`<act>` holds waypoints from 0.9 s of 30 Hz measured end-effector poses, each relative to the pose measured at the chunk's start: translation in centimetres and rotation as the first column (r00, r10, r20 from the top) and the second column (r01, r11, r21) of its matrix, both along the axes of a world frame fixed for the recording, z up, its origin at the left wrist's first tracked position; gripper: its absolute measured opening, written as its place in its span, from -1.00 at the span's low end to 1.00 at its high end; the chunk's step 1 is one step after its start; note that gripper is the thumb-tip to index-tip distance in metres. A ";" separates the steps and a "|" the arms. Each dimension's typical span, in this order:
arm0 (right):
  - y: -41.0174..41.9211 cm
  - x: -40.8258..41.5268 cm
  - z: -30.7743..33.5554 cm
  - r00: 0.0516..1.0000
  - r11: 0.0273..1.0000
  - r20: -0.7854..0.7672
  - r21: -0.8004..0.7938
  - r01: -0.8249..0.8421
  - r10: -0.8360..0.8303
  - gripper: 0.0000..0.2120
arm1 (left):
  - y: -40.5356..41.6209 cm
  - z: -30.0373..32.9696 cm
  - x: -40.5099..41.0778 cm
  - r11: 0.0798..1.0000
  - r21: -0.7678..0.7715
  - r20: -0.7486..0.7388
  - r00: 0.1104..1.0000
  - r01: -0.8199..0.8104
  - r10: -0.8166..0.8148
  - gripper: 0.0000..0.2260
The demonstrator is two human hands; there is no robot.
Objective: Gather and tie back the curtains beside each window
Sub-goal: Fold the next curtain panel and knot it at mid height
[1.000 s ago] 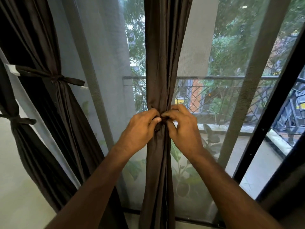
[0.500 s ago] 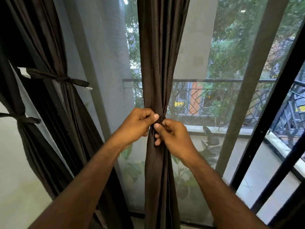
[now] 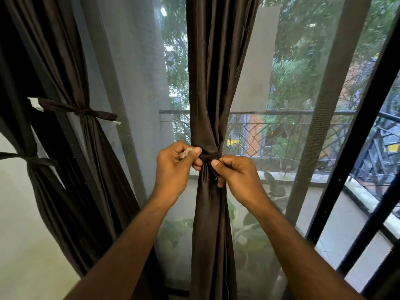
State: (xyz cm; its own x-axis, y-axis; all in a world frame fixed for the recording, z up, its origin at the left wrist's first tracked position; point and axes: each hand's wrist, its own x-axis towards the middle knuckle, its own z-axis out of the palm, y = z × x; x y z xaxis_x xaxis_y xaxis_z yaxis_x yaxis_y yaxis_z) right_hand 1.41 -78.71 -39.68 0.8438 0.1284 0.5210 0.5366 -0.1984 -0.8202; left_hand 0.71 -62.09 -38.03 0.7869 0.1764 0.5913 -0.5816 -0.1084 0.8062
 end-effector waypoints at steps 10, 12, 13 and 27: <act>-2.1 0.8 -0.1 0.999 0.998 0.048 -0.069 -0.013 0.016 -0.56 | 0.4 4.0 3.0 0.981 -0.060 0.060 0.980 -0.184 0.188 -0.84; -2.5 1.0 -0.9 0.999 0.997 0.034 -0.081 -0.021 0.024 -0.55 | 0.2 4.0 3.3 0.980 -0.031 0.053 0.978 -0.198 0.200 -0.82; -2.6 1.0 -1.4 1.000 0.995 0.021 -0.093 -0.022 0.024 -0.54 | 0.2 3.6 3.5 0.981 -0.024 0.040 0.980 -0.194 0.194 -0.80; -3.5 1.7 0.5 0.951 0.910 0.271 -0.340 0.239 -0.148 -0.87 | -0.8 1.9 0.2 0.932 0.142 0.248 0.924 -0.333 0.292 -0.85</act>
State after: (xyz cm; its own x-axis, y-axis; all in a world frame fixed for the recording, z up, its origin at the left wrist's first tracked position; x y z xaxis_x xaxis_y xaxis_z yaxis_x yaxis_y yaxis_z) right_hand 3.07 -82.19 -39.18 0.7310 0.1939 0.6542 0.6239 -0.5782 -0.5258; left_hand 0.87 -62.87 -36.15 0.5560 0.2678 0.7869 -0.6542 -0.4430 0.6130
